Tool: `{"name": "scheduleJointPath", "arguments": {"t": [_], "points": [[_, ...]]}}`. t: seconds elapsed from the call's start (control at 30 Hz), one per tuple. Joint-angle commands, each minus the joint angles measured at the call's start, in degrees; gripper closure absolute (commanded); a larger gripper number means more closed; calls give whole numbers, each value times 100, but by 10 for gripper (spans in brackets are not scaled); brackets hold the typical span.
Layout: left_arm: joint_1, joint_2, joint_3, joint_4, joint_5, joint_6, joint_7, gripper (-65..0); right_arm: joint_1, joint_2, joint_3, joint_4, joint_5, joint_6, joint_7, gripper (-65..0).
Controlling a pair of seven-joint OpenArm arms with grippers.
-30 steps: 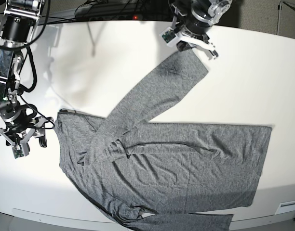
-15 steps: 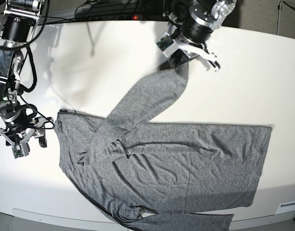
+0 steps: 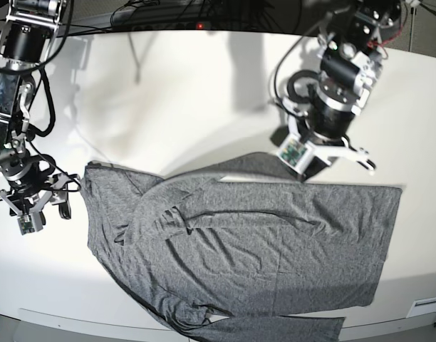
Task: Fold the T-shirt properly
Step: 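Fold the sleeve across the shirt body toward the hem with the left gripper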
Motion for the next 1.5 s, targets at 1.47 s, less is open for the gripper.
{"name": "scheduleJointPath", "arguments": {"t": [1.47], "points": [[-3722,-4,-393,-4247,-1473,-350,-715,0,555,-433,2,-293,26,-7,28,-344]]}}
